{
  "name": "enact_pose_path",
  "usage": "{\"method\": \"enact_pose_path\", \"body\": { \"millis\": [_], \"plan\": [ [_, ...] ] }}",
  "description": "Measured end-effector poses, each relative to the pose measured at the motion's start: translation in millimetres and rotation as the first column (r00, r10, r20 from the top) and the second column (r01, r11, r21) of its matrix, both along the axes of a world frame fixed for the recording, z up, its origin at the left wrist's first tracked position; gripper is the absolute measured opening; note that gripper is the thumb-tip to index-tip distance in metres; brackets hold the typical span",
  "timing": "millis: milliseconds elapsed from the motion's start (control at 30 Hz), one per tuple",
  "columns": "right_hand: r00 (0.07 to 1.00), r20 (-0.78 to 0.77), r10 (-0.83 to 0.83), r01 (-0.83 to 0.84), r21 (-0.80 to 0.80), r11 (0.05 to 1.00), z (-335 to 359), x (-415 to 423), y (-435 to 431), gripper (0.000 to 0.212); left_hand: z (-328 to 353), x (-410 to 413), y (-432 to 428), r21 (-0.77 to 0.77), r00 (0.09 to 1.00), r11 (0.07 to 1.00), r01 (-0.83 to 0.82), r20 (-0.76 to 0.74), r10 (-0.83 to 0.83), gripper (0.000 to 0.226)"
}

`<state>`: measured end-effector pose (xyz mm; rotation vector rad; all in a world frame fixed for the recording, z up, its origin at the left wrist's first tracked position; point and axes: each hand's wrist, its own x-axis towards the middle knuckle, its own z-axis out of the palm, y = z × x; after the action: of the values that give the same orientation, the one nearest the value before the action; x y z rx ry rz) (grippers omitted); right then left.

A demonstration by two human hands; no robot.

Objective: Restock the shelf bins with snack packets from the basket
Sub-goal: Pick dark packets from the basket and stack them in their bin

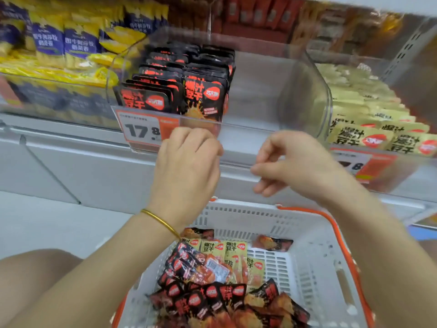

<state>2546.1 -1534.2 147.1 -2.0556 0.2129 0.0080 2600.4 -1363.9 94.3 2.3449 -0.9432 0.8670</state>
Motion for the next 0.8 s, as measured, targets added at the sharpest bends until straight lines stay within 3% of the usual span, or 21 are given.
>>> {"method": "enact_pose_path", "body": {
  "millis": [67,134,200,267,334,401,601,801],
  "plan": [
    [0.936,-0.351,0.035,-0.084,-0.125,0.989,-58,-4,-14,0.012,-22,-9,-10,0.115,0.992,0.990,0.087,-0.097,-0.076,0.019],
    [0.825,-0.566,0.009,-0.283,-0.398,0.872,-132,-1,-34,0.006,-45,-17,-20,0.238,0.979,0.959,0.157,-0.164,-0.120,0.026],
    [0.805,-0.592,-0.024,-0.429,-0.610,0.666,-203,-5,-52,0.005,-63,-23,-30,0.333,0.971,0.923,0.193,-0.198,-0.132,0.028],
    [0.791,-0.611,-0.021,-0.513,-0.683,0.520,-258,-14,-63,0.029,-74,-26,-39,0.384,0.966,0.899,0.210,-0.221,-0.131,0.026],
    [0.775,-0.632,-0.010,-0.572,-0.708,0.415,-293,-25,-66,0.048,-81,-26,-44,0.410,0.960,0.884,0.223,-0.248,-0.127,0.017],
    [0.798,-0.603,0.016,-0.572,-0.748,0.338,-313,-32,-68,0.054,-87,-24,-45,0.434,0.956,0.872,0.228,-0.271,-0.116,0.008],
    [0.864,-0.499,0.065,-0.493,-0.815,0.303,-338,-30,-84,0.043,-97,-17,-50,0.483,0.932,0.844,0.236,-0.358,-0.055,0.012],
    [0.847,-0.495,0.193,-0.530,-0.761,0.375,-339,-25,-91,0.038,-98,-13,-53,0.522,0.900,0.812,0.263,-0.437,-0.011,0.009]
  ]
}}
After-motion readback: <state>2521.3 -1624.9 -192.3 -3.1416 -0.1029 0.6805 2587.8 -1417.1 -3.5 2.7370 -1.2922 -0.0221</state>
